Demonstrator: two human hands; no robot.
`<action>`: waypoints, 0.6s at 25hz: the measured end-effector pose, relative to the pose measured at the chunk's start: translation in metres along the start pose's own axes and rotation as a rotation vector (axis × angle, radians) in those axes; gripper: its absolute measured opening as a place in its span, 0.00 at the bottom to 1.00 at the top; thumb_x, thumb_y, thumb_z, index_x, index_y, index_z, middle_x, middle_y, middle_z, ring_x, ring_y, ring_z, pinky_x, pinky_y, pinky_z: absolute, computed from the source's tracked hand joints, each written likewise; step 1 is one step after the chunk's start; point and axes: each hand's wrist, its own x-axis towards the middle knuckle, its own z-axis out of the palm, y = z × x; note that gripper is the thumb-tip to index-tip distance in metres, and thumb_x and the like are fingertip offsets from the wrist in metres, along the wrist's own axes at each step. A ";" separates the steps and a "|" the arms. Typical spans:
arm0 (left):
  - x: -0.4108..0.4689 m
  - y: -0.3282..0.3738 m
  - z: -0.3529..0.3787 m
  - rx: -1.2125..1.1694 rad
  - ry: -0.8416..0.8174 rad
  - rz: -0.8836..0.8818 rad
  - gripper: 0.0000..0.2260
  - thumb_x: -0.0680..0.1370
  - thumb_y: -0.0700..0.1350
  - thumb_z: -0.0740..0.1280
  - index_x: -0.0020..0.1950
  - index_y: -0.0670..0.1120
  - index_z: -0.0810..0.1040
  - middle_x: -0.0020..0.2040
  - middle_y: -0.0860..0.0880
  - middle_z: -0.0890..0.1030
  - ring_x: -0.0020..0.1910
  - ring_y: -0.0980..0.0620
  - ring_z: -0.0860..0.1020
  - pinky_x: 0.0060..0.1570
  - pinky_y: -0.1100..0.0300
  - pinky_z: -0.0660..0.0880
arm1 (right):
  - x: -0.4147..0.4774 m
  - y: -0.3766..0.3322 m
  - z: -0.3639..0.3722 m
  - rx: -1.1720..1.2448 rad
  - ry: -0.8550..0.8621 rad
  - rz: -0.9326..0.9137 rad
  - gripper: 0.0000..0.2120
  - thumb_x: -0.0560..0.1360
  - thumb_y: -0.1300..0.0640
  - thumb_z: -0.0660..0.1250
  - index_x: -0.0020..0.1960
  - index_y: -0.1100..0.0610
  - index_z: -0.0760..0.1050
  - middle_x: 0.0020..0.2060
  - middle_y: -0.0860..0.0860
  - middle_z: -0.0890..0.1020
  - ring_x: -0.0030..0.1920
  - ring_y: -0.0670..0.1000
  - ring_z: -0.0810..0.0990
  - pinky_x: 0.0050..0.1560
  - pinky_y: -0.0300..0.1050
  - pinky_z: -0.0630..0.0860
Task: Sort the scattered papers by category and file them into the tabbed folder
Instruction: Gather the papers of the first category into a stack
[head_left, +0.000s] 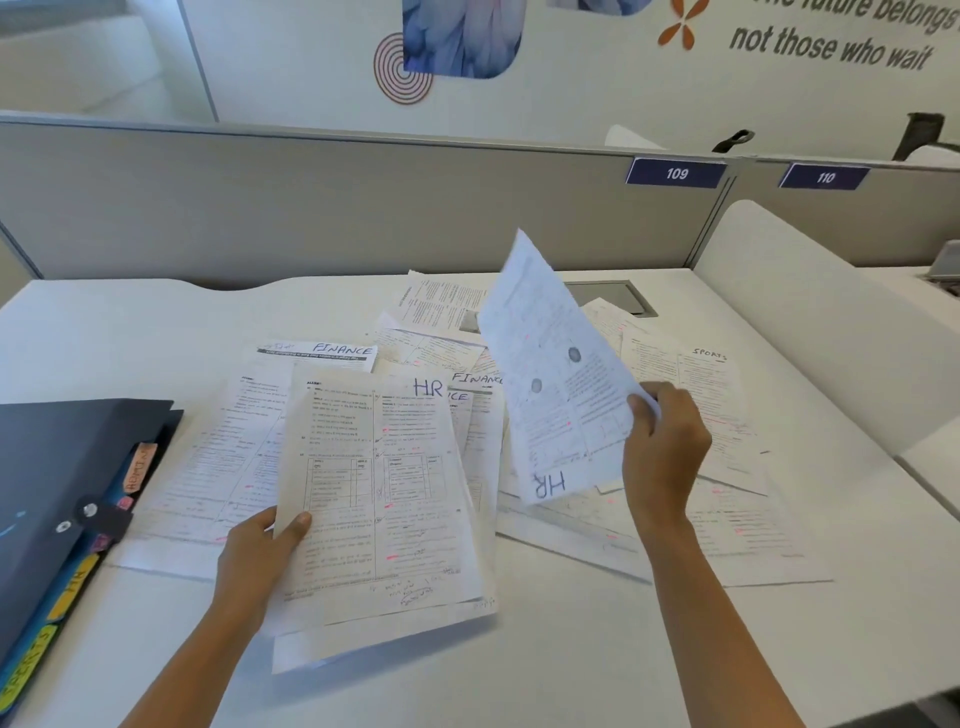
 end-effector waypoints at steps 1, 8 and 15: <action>0.000 0.000 0.001 0.021 -0.006 0.015 0.13 0.77 0.44 0.67 0.61 0.43 0.78 0.52 0.43 0.82 0.45 0.41 0.80 0.51 0.45 0.77 | 0.004 -0.010 -0.001 0.041 0.045 -0.011 0.05 0.76 0.66 0.64 0.49 0.63 0.78 0.41 0.50 0.78 0.39 0.49 0.74 0.35 0.27 0.63; 0.010 0.014 -0.005 0.019 -0.172 -0.074 0.16 0.79 0.39 0.64 0.66 0.41 0.73 0.56 0.40 0.80 0.47 0.42 0.79 0.48 0.50 0.76 | 0.019 -0.041 0.031 0.333 -0.339 0.330 0.07 0.76 0.63 0.63 0.52 0.59 0.78 0.45 0.50 0.80 0.41 0.49 0.76 0.32 0.27 0.69; 0.030 0.027 -0.030 -0.223 -0.385 -0.277 0.28 0.80 0.60 0.49 0.56 0.39 0.77 0.50 0.42 0.83 0.50 0.40 0.80 0.45 0.50 0.76 | 0.042 -0.055 0.084 -0.322 -0.828 -0.373 0.16 0.74 0.71 0.59 0.46 0.52 0.77 0.44 0.51 0.79 0.51 0.54 0.74 0.56 0.48 0.64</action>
